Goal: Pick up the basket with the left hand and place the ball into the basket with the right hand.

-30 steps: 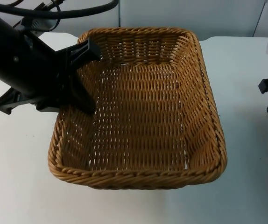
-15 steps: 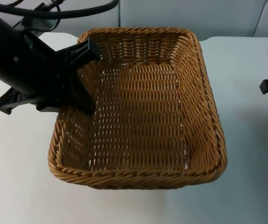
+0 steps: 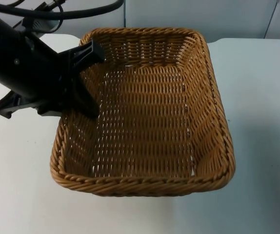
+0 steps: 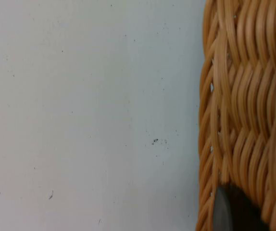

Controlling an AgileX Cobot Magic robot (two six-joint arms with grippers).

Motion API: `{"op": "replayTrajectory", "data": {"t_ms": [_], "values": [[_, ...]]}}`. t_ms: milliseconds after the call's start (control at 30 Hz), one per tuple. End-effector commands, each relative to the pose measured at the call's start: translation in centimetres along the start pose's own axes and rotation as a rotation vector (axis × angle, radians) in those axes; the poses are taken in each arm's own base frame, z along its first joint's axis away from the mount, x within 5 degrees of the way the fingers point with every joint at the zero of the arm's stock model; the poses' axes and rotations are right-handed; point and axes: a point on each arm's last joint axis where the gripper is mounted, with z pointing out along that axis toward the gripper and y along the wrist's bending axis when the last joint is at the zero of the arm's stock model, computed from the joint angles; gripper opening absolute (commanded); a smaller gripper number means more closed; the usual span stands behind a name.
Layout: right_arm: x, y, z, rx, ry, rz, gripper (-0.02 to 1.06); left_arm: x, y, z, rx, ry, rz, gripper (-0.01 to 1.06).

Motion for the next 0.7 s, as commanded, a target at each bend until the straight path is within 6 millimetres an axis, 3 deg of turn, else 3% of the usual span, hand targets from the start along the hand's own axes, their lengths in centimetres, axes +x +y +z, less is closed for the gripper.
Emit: {"op": "replayTrajectory", "data": {"t_ms": [0, 100, 133, 267, 667], "values": [[-0.6, 0.9, -2.9, -0.006, -0.063, -0.03, 0.0, -0.1, -0.2, -0.3, 0.016, -0.013, -0.016, 0.0], [-1.0, 4.1, -7.4, -0.068, -0.173, -0.082, 0.0, -0.1, -0.2, -0.3, 0.016, -0.013, -0.016, 0.0], [-1.0, 4.1, -7.4, -0.068, -0.173, -0.082, 0.0, -0.1, -0.2, -0.3, 0.016, -0.013, -0.016, 0.0], [-0.7, 7.7, -10.3, -0.191, -0.234, -0.162, 0.0, -0.1, -0.2, -0.3, 0.016, -0.013, -0.016, 0.0], [0.0, 14.6, -10.6, -0.391, -0.24, -0.285, 0.0, -0.1, -0.2, -0.3, 0.016, -0.013, -0.016, 0.0]]}}
